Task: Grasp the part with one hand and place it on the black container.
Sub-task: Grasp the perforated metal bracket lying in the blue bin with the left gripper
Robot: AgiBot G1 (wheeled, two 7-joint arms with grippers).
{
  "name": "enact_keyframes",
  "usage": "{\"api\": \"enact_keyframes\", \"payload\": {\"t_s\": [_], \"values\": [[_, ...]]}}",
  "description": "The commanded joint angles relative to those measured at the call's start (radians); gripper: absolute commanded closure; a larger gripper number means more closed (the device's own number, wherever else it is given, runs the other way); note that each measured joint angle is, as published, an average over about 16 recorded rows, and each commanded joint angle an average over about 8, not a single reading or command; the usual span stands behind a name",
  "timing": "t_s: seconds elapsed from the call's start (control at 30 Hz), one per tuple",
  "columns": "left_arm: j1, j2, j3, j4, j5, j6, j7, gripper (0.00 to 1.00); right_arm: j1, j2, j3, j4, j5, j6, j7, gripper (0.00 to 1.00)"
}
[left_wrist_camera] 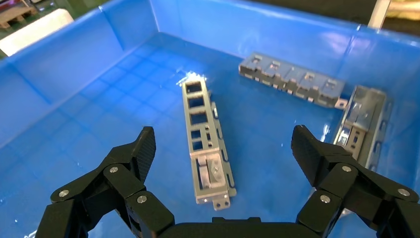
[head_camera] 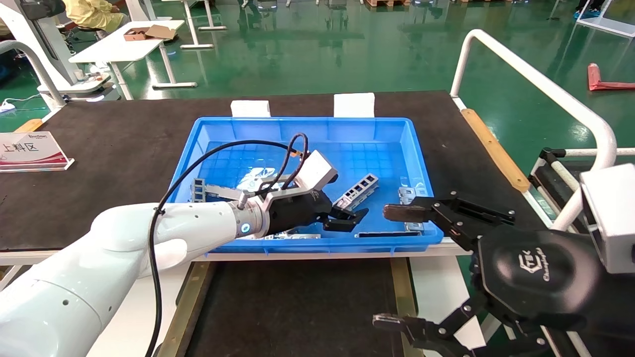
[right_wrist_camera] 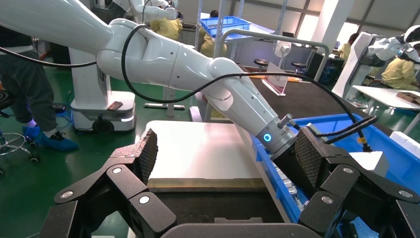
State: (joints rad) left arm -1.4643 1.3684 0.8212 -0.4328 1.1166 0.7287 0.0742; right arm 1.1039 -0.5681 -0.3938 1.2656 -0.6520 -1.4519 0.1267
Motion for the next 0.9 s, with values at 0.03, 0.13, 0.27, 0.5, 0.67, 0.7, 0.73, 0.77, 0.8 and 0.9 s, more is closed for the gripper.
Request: {"api": "enact_keyframes", "payload": {"t_s": [0.03, 0.13, 0.27, 0.5, 0.67, 0.7, 0.73, 0.77, 0.8, 0.9], "values": [[0.000, -0.001, 0.026, -0.003, -0.014, -0.017, -0.005, 0.76, 0.000, 0.000, 0.000, 0.000, 0.000, 0.000, 0.000, 0.91], [0.001, -0.002, 0.054, -0.002, -0.034, -0.039, -0.006, 0.99, 0.000, 0.000, 0.000, 0.000, 0.000, 0.000, 0.000, 1.00], [0.002, -0.002, 0.088, 0.000, -0.061, -0.064, -0.006, 1.00, 0.000, 0.000, 0.000, 0.000, 0.000, 0.000, 0.000, 1.00], [0.003, -0.004, 0.137, 0.005, -0.108, -0.086, -0.003, 1.00, 0.000, 0.000, 0.000, 0.000, 0.000, 0.000, 0.000, 1.00], [0.008, -0.005, 0.165, 0.006, -0.141, -0.095, 0.004, 1.00, 0.000, 0.000, 0.000, 0.000, 0.000, 0.000, 0.000, 1.00], [0.009, -0.005, 0.170, 0.006, -0.147, -0.097, 0.006, 1.00, 0.000, 0.000, 0.000, 0.000, 0.000, 0.000, 0.000, 1.00], [0.010, -0.005, 0.175, 0.006, -0.153, -0.098, 0.008, 1.00, 0.000, 0.000, 0.000, 0.000, 0.000, 0.000, 0.000, 1.00], [0.011, -0.006, 0.180, 0.006, -0.159, -0.099, 0.010, 1.00, 0.000, 0.000, 0.000, 0.000, 0.000, 0.000, 0.000, 1.00], [0.011, -0.006, 0.184, 0.007, -0.164, -0.099, 0.012, 1.00, 0.000, 0.000, 0.000, 0.000, 0.000, 0.000, 0.000, 1.00], [0.011, -0.008, 0.197, 0.010, -0.179, -0.098, 0.018, 1.00, 0.000, 0.000, 0.000, 0.000, 0.000, 0.000, 0.000, 1.00]]}}
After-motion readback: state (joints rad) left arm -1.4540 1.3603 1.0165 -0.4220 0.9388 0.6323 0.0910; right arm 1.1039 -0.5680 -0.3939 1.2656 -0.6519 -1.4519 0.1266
